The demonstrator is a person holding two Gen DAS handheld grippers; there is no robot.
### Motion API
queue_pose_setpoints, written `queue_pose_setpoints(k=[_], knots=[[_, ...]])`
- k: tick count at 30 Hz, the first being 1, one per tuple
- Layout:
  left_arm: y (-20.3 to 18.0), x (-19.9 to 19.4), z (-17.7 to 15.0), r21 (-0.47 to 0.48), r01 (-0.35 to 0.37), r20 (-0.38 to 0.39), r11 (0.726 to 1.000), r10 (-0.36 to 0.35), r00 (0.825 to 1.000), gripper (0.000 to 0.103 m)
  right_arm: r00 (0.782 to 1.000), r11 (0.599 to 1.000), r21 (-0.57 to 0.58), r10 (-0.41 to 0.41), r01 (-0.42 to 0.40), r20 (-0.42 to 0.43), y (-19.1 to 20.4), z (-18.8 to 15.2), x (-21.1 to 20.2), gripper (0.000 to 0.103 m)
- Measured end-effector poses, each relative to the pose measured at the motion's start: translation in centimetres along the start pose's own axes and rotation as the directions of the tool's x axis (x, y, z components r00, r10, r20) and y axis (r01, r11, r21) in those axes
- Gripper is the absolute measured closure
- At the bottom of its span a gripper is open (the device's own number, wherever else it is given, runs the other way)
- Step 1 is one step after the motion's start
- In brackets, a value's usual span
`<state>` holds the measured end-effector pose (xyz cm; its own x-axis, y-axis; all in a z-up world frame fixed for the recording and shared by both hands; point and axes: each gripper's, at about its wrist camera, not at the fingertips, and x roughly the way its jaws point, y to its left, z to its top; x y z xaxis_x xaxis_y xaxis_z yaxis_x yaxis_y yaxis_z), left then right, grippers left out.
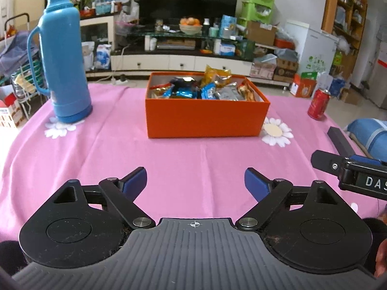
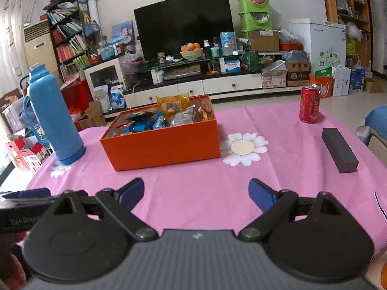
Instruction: Organize snacks
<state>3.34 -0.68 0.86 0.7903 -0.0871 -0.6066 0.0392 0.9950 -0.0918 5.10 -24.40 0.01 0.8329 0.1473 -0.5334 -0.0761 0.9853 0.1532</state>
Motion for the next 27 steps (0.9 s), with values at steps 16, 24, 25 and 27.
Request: queue_pose_setpoints(k=[16,24,25,27], knots=[[0.3,-2.9,0.3,0.012,-0.045,0.063,0.999,0.044,0.997,0.033,0.997,1.000,-0.016,-0.023,0.022,-0.072,1.3,-1.0,-0.5,0.011],[0.2,-3.3,0.2,0.018,-0.041,0.070,0.999,0.040,0.997,0.034,0.997,0.999,-0.019,-0.038,0.036,-0.067,1.4,-0.8,-1.0,0.011],[0.1,-3.3,0.2,0.018,-0.041,0.070,0.999,0.039,0.997,0.034,0.997,0.999,-0.019,-0.037,0.036,-0.068,1.4,-0.8,-1.1,0.011],[0.1,-3.4,0.3,0.019,-0.043,0.072,0.999,0.041,0.997,0.034,0.997,0.999,-0.019,-0.030,0.029,-0.068,1.4,-0.7,-1.1,0.011]])
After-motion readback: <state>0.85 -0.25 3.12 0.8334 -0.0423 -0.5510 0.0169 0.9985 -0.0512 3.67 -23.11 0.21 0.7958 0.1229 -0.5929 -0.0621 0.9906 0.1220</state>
